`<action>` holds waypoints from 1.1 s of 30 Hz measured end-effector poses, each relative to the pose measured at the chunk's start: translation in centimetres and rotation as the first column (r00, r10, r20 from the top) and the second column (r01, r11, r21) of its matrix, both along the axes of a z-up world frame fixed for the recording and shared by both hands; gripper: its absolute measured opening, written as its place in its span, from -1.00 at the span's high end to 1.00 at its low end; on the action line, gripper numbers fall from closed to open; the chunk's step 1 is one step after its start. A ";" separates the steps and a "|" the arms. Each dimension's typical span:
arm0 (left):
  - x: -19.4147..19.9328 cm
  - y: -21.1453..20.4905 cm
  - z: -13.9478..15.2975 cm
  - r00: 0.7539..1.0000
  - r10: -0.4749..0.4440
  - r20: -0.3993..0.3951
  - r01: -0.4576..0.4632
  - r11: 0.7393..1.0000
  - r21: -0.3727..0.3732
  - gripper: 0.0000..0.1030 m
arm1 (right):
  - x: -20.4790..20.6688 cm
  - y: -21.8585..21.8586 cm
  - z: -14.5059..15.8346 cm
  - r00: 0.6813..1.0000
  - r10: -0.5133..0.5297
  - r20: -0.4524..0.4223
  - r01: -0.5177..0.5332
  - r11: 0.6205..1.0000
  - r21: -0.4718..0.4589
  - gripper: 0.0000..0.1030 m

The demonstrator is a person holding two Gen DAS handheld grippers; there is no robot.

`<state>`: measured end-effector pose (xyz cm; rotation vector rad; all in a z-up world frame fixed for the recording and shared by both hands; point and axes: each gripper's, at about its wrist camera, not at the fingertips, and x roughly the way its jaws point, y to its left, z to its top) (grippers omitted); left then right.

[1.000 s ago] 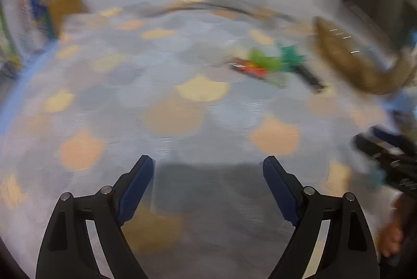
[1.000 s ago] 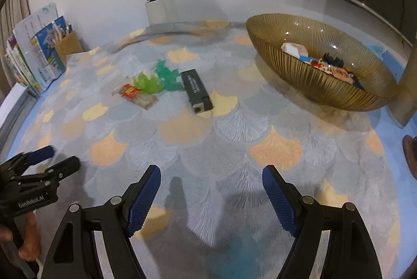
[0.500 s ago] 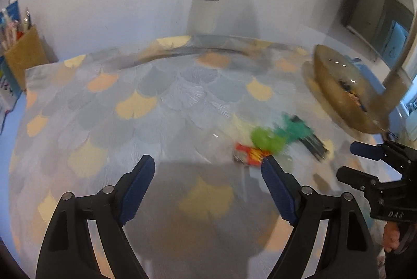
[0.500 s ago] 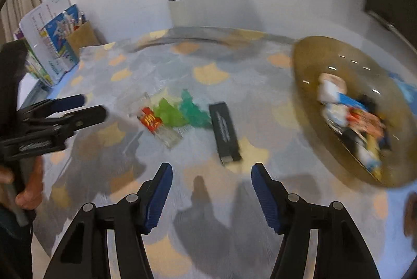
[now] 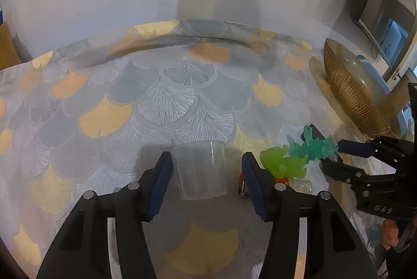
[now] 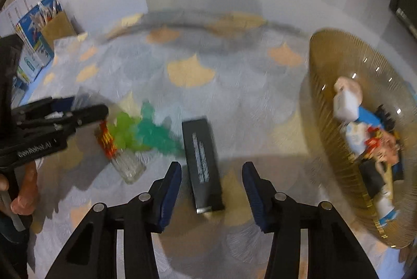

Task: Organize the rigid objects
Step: 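Grasp the clear plastic cup with the left gripper while the right grasps the black USB stick, then carry the cup and USB stick into the amber bowl and release both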

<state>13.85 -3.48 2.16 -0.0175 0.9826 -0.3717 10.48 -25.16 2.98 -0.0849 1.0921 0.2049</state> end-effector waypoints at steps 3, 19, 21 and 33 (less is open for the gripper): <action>-0.1 -0.2 0.0 1.000 -0.001 0.008 0.001 1.000 0.009 0.24 | 0.1 0.5 -0.1 1.000 0.021 0.011 -0.020 0.999 -0.040 0.10; -12.5 2.9 2.1 0.995 0.090 0.054 -0.089 0.996 -0.009 0.34 | -10.2 4.1 0.4 0.988 0.115 -0.105 -0.104 0.988 0.110 0.54; -14.0 2.7 1.7 0.995 0.092 0.046 -0.091 0.996 -0.012 0.34 | -12.4 4.7 -0.1 0.988 0.129 -0.084 -0.123 0.990 0.068 0.54; -18.2 3.1 3.0 0.993 0.091 0.070 -0.089 0.995 -0.043 0.34 | -15.3 6.7 -0.5 0.991 0.124 0.045 -0.123 0.992 -0.012 0.54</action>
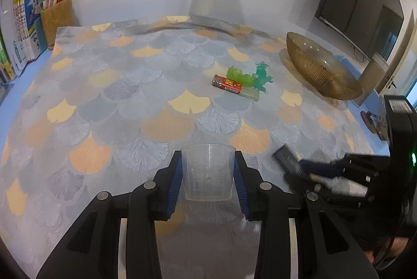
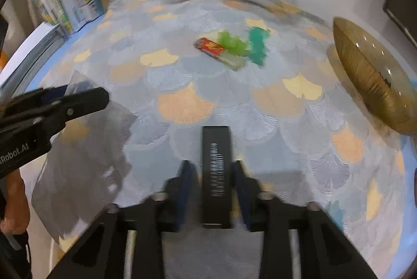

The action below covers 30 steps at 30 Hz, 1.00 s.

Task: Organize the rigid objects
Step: 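Carry the cup and USB stick into the amber bowl and release both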

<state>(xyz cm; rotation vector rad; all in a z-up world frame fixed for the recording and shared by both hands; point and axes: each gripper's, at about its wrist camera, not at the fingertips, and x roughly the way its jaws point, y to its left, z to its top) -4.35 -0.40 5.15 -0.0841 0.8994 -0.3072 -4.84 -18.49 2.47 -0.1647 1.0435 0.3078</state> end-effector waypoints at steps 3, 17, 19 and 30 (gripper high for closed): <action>-0.1 -0.3 0.7 1.000 -0.005 0.006 0.005 1.000 0.000 0.34 | -1.0 1.5 0.1 0.999 0.039 -0.011 -0.038 0.999 0.034 0.54; 8.0 -15.0 9.4 0.956 -0.243 0.165 0.235 0.970 0.065 0.33 | 1.9 -18.3 12.6 0.902 -0.367 0.227 0.315 0.920 0.232 0.54; 9.9 -18.1 9.3 0.951 -0.266 0.157 0.258 0.964 0.067 0.33 | 3.8 -22.4 12.5 0.872 -0.447 0.198 0.394 0.882 0.258 0.54; 15.1 -27.0 5.6 0.956 -0.284 0.072 0.280 0.958 0.062 -0.49 | 9.8 -29.7 7.3 0.852 -0.523 -0.010 0.501 0.809 0.307 0.44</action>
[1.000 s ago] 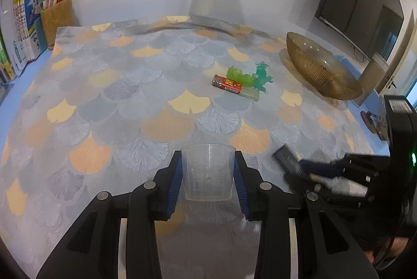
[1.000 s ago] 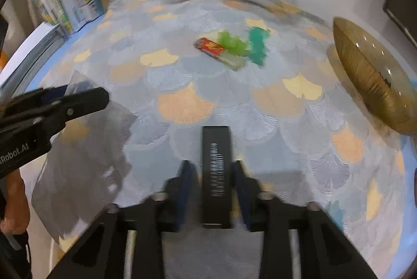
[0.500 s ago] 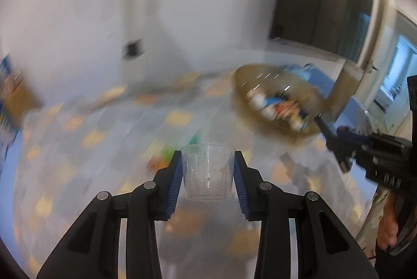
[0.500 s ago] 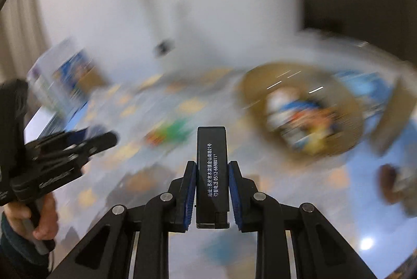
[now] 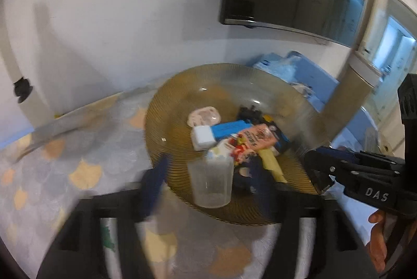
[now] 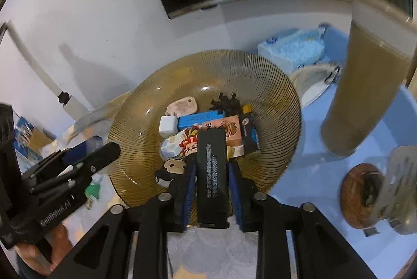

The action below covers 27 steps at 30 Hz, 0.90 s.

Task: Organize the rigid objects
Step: 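Move both tools back over the lighter and green toys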

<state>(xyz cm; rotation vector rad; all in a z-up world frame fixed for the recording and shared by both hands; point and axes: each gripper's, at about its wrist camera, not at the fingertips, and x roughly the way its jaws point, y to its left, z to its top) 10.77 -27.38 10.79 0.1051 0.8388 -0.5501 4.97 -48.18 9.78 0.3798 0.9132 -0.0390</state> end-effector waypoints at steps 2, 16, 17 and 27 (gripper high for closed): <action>-0.6 1.3 0.8 1.000 -0.007 0.013 0.007 0.999 -0.038 -0.49 | -0.6 -0.8 0.0 1.000 -0.003 0.010 0.003 1.000 0.022 0.44; -10.8 20.4 1.6 0.970 0.244 -0.016 -0.244 0.966 -0.086 -0.49 | -11.8 8.6 1.7 0.972 0.216 0.093 -0.213 0.976 -0.039 -0.22; -11.4 21.1 1.1 0.967 0.253 -0.023 -0.254 0.964 -0.082 -0.49 | -12.2 9.4 1.4 0.968 0.235 0.087 -0.232 0.972 -0.041 -0.22; -13.9 26.6 -6.7 0.904 0.388 -0.179 -0.399 0.917 -0.026 -0.49 | -14.9 16.7 -5.4 0.936 0.338 -0.096 -0.345 0.936 -0.069 -0.22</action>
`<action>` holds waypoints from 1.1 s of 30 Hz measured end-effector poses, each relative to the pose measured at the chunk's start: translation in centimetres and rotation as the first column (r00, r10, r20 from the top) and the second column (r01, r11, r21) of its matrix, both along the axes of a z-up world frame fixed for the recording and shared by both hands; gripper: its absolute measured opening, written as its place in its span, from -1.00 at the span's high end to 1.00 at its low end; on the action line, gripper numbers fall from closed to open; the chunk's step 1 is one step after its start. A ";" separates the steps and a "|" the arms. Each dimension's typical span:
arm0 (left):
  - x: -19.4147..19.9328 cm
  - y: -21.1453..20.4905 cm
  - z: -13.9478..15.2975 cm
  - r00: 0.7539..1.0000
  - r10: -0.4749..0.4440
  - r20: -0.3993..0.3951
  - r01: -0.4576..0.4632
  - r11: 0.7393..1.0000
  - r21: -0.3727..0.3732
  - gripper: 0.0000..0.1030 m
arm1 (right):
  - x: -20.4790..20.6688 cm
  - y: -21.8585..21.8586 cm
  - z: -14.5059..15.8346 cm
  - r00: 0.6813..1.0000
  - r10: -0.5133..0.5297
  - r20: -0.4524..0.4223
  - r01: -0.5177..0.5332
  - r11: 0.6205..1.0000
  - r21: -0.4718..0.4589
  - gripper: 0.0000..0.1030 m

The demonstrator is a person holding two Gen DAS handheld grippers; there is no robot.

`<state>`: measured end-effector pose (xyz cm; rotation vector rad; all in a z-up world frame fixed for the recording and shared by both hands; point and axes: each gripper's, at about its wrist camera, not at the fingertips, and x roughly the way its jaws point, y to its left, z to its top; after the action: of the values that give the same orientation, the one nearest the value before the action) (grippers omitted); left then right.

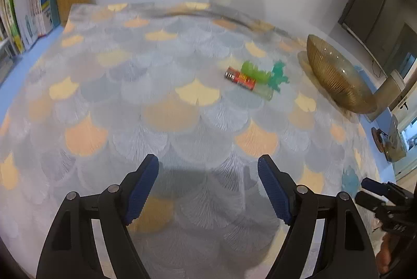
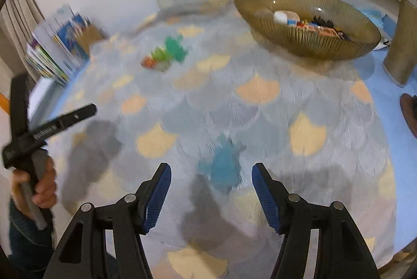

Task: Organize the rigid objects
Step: 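Move both tools back over the lighter and green toys, then grasp the red lighter with the left gripper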

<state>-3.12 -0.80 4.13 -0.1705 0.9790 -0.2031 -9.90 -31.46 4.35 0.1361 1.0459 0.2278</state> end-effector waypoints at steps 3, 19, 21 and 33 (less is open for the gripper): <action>0.3 -0.5 0.2 1.000 -0.017 0.005 0.017 1.000 0.004 -0.49 | 0.0 1.0 -0.9 1.000 -0.018 0.004 0.018 0.996 -0.089 -0.22; 10.3 -10.1 -0.5 0.998 -0.058 -0.021 0.060 0.990 0.129 -0.50 | 2.4 0.3 0.0 0.992 -0.072 0.100 0.089 0.981 -0.171 0.31; 11.5 -11.0 -1.3 0.999 -0.035 -0.028 0.039 0.987 0.157 -0.49 | 3.0 -0.2 0.2 0.993 -0.072 0.098 0.088 0.981 -0.173 0.31; 8.6 -4.7 -1.6 0.998 -0.068 0.001 0.067 0.978 0.195 -0.24 | 5.1 0.7 0.6 0.994 -0.015 0.105 0.030 0.989 -0.145 0.31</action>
<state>5.43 -5.47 2.50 0.0435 0.9915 -0.1684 -4.84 -30.71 4.98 0.0032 0.9535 0.1353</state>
